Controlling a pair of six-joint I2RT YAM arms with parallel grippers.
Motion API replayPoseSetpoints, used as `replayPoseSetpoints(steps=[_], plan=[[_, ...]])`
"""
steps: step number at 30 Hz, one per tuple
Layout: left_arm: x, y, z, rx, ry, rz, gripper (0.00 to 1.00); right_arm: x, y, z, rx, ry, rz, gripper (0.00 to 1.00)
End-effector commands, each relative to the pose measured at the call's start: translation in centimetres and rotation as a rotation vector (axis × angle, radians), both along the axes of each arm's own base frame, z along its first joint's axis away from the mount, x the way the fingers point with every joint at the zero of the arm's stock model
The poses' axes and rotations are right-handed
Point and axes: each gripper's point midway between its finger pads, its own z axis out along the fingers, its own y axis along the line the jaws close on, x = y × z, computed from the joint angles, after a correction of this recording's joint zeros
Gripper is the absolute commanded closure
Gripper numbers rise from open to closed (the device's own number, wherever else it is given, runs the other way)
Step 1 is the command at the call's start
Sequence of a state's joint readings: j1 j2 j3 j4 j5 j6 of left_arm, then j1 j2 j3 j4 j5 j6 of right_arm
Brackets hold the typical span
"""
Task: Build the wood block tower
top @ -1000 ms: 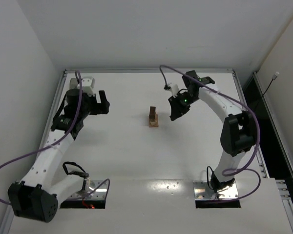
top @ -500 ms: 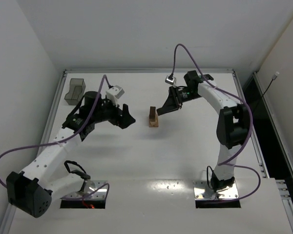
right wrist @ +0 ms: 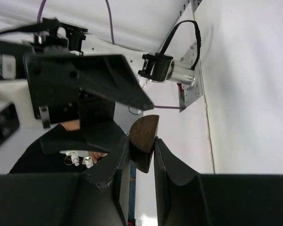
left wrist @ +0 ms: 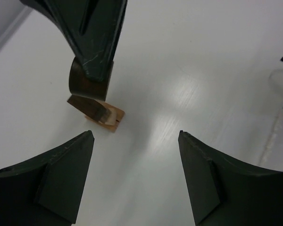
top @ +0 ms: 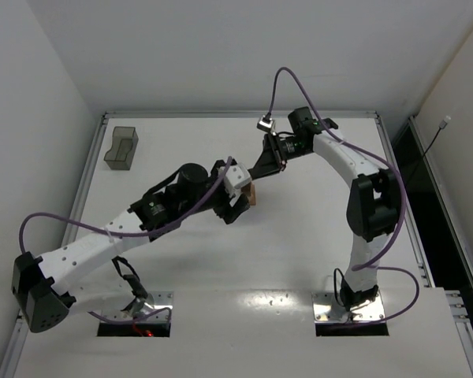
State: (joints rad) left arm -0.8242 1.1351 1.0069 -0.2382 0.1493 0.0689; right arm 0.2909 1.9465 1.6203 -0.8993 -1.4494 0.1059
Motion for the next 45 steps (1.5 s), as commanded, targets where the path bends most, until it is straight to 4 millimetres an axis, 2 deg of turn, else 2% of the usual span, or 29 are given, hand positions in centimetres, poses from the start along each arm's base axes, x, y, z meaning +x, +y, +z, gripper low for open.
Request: replayPoseSetpoints(steps=[1,3,4,7,11,13,14,17,26,30,34,39,45], plan=[[0.9,0.4,2.8,0.018,-0.267,0.056,0.31,-0.6,-0.1,2.9,0.142,0.004,0.053,1.00],[1.0,0.4,2.0,0.035,-0.283,0.068,0.31,-0.8,-0.2,3.0,0.145,-0.006,0.054,1.00],[1.2,0.6,3.0,0.018,-0.318,0.082,0.32,-0.9,-0.2,2.8,0.142,0.006,0.053,1.00],[1.3,0.7,3.1,0.007,-0.335,0.106,0.35,-1.4,-0.4,2.8,0.140,0.010,0.053,1.00],[1.8,1.5,3.1,0.032,-0.373,0.140,0.35,-2.9,-0.8,3.2,0.142,0.006,0.053,1.00],[1.8,1.6,3.8,0.021,-0.395,0.140,0.35,-4.1,-0.9,3.3,0.140,0.012,0.062,1.00],[1.5,1.4,4.3,0.000,-0.403,0.120,0.35,-4.6,-0.8,3.1,0.137,0.022,0.071,1.00],[1.1,0.9,4.3,-0.018,-0.389,0.092,0.35,-5.6,-0.3,3.4,0.142,0.006,0.096,1.00],[-0.4,-0.8,3.5,-0.045,-0.339,0.033,0.35,-6.1,0.9,4.3,0.154,-0.029,0.139,1.00],[-0.1,-0.9,3.4,-0.048,-0.333,0.044,0.37,-6.1,0.9,4.3,0.154,-0.029,0.139,1.00],[-0.5,-1.5,3.5,-0.058,-0.324,0.025,0.40,-5.8,1.0,4.6,0.154,-0.031,0.140,1.00],[-0.6,-1.7,3.2,-0.050,-0.320,0.024,0.50,-5.7,1.1,4.8,0.157,-0.040,0.140,1.00],[-0.5,-1.9,3.1,-0.051,-0.321,0.024,0.50,-5.8,1.0,4.3,0.154,-0.029,0.139,1.00]])
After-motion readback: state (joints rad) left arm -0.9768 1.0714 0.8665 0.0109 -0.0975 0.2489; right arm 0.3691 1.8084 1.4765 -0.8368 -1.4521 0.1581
